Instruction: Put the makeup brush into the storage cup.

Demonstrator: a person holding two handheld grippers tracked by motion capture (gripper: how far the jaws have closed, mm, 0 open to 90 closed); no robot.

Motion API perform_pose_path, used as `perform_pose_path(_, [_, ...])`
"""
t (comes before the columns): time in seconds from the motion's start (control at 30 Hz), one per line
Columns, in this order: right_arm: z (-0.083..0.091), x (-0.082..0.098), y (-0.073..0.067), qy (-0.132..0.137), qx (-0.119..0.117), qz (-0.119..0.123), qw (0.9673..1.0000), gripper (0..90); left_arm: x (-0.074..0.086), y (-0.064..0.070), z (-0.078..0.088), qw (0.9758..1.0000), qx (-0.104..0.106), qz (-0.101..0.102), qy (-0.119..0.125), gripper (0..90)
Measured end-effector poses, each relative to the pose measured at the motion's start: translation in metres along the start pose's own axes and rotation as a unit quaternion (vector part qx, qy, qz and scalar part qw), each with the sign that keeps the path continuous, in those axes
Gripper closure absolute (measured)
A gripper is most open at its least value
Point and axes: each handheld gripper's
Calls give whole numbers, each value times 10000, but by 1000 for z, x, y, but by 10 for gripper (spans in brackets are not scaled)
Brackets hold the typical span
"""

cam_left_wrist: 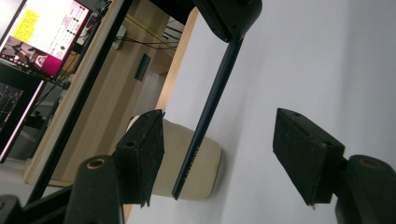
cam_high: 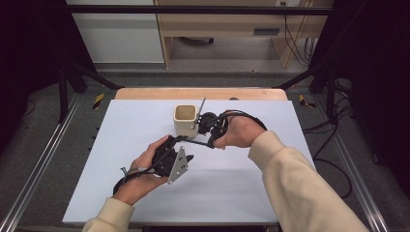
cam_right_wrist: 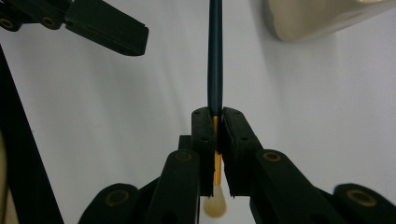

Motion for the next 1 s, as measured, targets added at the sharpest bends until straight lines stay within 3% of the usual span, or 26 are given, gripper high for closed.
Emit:
perform_pose_path(0.1, [0,-1,-1,-1,-22,-52,10000,839,0,-1,-1,9998,-61,-126,-171,359])
perform_pose_path(0.33, [0,-4,-3,38,-65,46,10000,839,-1,2,-5,9995,-142,-254,-140,477])
perform_pose_path(0.4, [0,-5,-4,40,-99,-1,9999,839,-1,2,-6,9988,-166,-422,-196,505])
perform_pose_path(0.53, [0,-7,-5,71,-118,83,9999,839,0,4,-9,9981,-178,-542,-241,544])
perform_pose_path(1.0, [-3,-14,-9,63,-191,109,9997,839,-2,10,-12,9974,-101,-682,-192,663])
Point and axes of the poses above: each handheld gripper's, and its own axes: z roughly backward along the jaws, x roughly out of its underside, y roughly to its right, and after that the axes turned 9 degrees about z, right-handed
